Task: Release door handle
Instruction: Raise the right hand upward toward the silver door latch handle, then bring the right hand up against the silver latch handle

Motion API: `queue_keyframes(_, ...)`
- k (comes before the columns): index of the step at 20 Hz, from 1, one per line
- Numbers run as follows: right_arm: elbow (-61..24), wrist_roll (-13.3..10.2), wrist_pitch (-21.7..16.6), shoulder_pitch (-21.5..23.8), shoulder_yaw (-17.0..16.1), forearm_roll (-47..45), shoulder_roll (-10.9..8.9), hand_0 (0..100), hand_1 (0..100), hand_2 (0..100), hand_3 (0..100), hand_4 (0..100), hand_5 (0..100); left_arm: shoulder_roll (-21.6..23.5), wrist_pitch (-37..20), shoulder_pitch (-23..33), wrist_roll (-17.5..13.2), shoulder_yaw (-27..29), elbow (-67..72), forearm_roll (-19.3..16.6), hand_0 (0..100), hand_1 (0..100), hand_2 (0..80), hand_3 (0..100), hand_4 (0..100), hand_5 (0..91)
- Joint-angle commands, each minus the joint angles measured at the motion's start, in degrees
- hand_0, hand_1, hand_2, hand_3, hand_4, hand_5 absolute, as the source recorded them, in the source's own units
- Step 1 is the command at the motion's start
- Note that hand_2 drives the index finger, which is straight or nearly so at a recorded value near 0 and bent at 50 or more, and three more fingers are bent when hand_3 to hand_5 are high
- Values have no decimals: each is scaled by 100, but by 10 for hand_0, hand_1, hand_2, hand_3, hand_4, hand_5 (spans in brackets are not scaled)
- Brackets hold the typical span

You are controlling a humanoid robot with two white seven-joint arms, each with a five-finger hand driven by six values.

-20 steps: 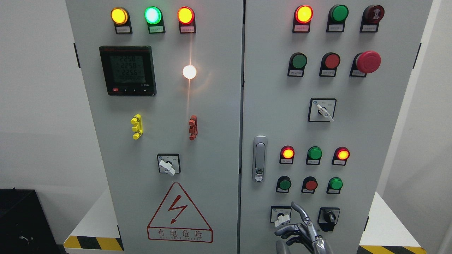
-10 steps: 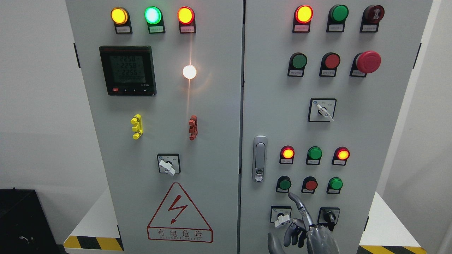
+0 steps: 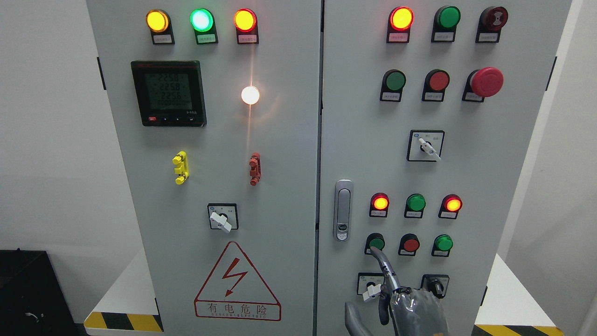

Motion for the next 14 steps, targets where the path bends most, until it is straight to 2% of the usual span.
queue_keyframes(1,287,-153,35,-191,261,1025,12,499,281,0,959,980,1000,0,-5,97,2,0,0,-6,120,556,0,0,0,0)
queue_keyframes(5,340,-355,140,-200,419,1298,47,503,251,0,934,951,1000,0,-5,97,2,0,0,3,120,556,0,0,0,0)
queue_keyframes(10,436,-364,579,-261,683,1482,47,500,239,0,926,939,990,0,-5,97,2,0,0,3,120,556,0,0,0,0)
queue_keyframes(14,595,-364,694,-437,779,1536,56,500,234,0,923,936,986,0,-5,97,2,0,0,3,120,556,0,0,0,0)
